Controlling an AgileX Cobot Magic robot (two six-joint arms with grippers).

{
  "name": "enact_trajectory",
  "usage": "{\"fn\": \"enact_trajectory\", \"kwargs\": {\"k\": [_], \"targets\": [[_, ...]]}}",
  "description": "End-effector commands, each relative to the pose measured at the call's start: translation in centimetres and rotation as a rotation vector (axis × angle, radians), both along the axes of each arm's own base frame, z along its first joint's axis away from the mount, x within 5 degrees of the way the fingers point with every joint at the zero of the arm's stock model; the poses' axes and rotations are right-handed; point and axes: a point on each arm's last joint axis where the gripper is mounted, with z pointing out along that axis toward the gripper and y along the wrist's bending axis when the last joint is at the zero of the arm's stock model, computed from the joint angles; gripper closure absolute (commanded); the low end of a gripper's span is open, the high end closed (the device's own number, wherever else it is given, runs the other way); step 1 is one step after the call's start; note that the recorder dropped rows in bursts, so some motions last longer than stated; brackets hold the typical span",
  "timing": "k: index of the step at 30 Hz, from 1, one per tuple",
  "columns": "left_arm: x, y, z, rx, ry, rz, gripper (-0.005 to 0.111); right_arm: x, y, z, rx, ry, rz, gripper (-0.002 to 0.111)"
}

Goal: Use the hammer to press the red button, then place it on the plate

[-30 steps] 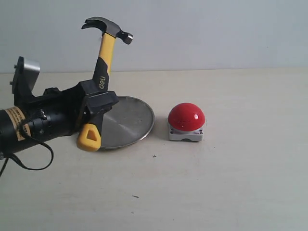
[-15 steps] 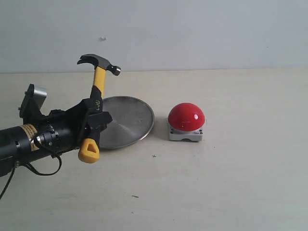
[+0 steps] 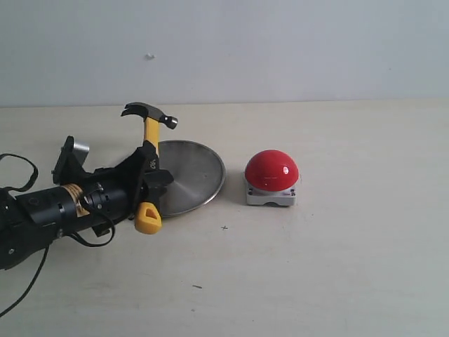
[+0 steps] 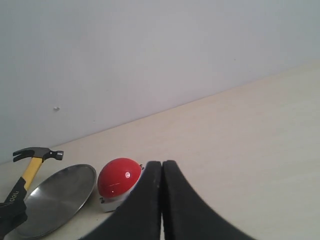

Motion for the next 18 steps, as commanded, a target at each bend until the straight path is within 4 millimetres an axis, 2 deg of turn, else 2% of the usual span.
{"fn": "enact_trajectory", "kwargs": {"k": [1, 10, 18], "targets": [[0.8, -0.5, 0.4, -0.051, -0.072, -0.007, 0.107, 0.0, 0.0, 0.1, -0.009, -0.012, 0.002, 0.108], [2.2, -1.2, -0.4, -0.041, -0.072, -0.016, 0.107, 0.0, 0.0, 0.1, -0.009, -0.012, 0.002, 0.108], [2.1, -1.1, -1.7, -0.007, -0.022, -0.010, 0.107, 0.0, 0.0, 0.1, -0.009, -0.012, 0.002, 0.108]]}}
